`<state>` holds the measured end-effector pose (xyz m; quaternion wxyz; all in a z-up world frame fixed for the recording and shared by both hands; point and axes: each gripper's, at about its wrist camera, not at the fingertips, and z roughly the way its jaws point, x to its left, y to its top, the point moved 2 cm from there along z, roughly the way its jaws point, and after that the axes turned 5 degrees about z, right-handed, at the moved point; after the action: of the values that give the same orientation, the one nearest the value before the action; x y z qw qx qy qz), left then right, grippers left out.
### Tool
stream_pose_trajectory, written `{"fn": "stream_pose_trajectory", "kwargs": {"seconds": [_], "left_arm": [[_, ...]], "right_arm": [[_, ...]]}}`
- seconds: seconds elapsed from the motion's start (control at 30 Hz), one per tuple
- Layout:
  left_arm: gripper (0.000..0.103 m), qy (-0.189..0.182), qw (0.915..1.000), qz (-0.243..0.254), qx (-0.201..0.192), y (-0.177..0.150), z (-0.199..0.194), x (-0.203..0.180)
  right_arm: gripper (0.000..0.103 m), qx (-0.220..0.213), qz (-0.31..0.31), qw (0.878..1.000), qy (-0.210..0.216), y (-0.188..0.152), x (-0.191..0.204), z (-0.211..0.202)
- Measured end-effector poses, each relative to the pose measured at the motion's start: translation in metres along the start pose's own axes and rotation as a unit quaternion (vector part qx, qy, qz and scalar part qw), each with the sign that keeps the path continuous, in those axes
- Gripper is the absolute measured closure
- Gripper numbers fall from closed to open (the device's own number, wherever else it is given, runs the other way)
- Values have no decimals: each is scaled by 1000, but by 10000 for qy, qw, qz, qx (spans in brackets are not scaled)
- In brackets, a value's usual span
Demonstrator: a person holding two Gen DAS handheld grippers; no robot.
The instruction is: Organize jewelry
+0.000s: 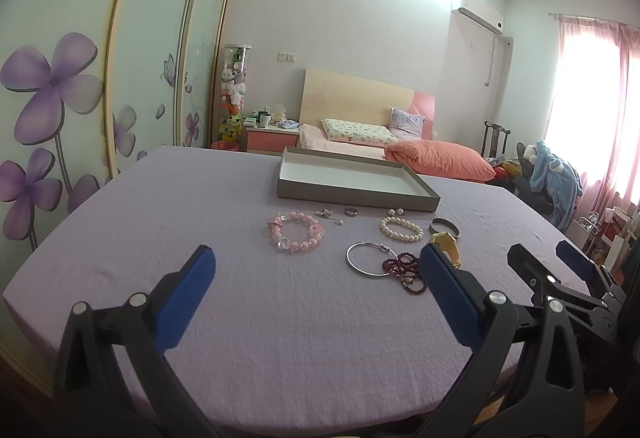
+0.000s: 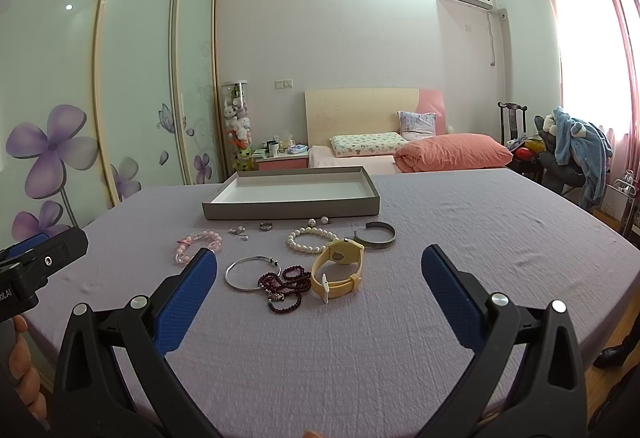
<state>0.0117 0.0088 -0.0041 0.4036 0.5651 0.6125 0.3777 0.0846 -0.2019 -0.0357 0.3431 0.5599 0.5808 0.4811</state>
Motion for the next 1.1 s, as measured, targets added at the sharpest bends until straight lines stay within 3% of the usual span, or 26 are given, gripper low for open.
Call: {"fn": "stream_pose_trajectory", "kwargs": {"seconds": [1.1], "left_arm": [[4, -7, 10000, -18, -2, 0, 6, -5]], "right_arm": [[2, 49, 73, 9999, 64, 0, -8, 0]]}}
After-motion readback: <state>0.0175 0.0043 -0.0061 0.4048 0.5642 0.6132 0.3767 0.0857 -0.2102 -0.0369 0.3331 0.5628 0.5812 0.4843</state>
